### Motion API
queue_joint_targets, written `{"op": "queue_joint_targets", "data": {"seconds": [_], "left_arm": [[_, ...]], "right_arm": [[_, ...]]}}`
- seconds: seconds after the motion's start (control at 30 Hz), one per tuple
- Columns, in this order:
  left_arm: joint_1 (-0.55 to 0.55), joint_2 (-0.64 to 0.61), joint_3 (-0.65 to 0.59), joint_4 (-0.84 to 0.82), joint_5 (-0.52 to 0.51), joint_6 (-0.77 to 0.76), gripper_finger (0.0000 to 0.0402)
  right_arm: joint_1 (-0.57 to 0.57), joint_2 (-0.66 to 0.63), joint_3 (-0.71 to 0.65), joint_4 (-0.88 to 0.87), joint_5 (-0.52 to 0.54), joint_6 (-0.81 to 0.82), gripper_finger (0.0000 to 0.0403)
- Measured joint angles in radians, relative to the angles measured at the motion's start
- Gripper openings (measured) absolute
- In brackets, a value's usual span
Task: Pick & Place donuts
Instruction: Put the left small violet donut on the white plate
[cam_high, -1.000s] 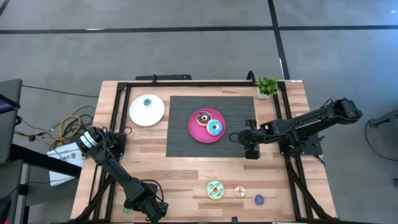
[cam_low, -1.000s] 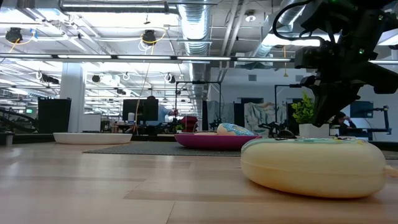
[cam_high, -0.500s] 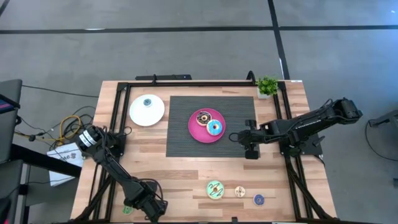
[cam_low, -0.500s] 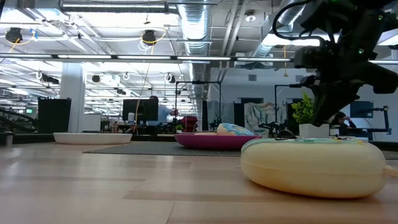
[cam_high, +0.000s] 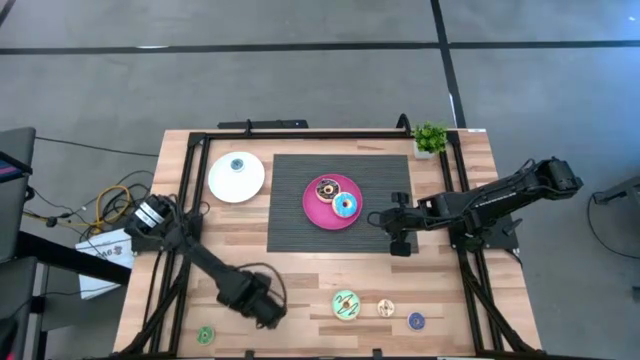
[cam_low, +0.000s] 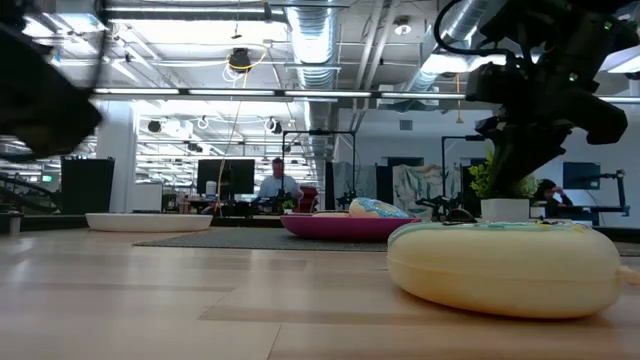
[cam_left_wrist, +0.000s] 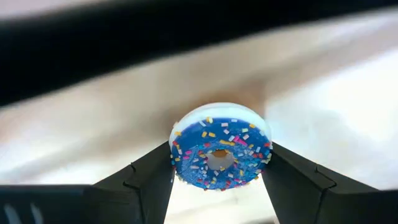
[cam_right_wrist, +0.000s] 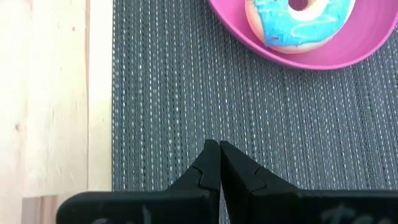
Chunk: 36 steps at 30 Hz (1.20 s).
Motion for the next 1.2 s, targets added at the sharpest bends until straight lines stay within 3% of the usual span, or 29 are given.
{"op": "queue_joint_targets", "data": {"seconds": [0.3, 0.67, 0.83, 1.0, 1.2], "left_arm": [[0.238, -0.043, 0.0, -0.162, -0.095, 0.386, 0.0217], [0.733, -0.168, 0.002, -0.172, -0.289, 1.0, 0.0217], [0.959, -0.223, 0.002, -0.176, -0.319, 1.23, 0.0217], [1.163, -0.229, 0.002, -0.176, -0.32, 1.381, 0.0217], [1.322, -0.225, -0.002, -0.163, -0.331, 1.468, 0.0217]], "right_arm": [[0.0, 0.003, 0.0, 0.09, 0.0, 0.001, 0.0001], [-0.004, 0.003, 0.0, 0.209, 0.002, 0.01, 0.0001], [-0.033, 0.003, 0.0, 0.233, 0.002, 0.118, 0.0001], [-0.077, 0.003, 0.0, 0.233, 0.003, 0.213, 0.0001], [-0.128, 0.003, 0.0, 0.233, 0.004, 0.32, 0.0001]]}}
